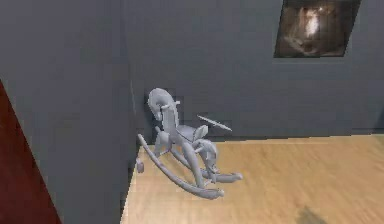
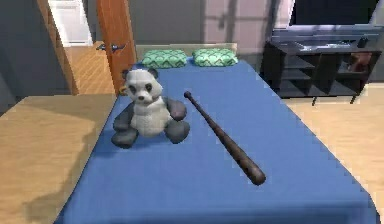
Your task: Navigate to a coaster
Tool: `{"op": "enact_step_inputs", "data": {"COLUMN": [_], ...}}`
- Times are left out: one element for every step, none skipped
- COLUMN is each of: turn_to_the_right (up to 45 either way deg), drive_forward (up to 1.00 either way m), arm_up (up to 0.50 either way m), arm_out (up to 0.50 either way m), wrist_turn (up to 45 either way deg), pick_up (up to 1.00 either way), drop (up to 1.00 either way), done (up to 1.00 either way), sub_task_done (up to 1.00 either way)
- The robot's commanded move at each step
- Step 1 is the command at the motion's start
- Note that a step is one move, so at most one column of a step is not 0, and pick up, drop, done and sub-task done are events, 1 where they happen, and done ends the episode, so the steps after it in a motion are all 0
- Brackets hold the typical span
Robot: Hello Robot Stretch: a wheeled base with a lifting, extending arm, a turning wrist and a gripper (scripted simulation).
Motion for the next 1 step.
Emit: {"op": "enact_step_inputs", "data": {"turn_to_the_right": [0.0], "drive_forward": [0.5], "arm_up": [0.0], "arm_out": [0.0], "wrist_turn": [0.0], "pick_up": [0.0], "drop": [0.0], "done": [0.0], "sub_task_done": [0.0]}}
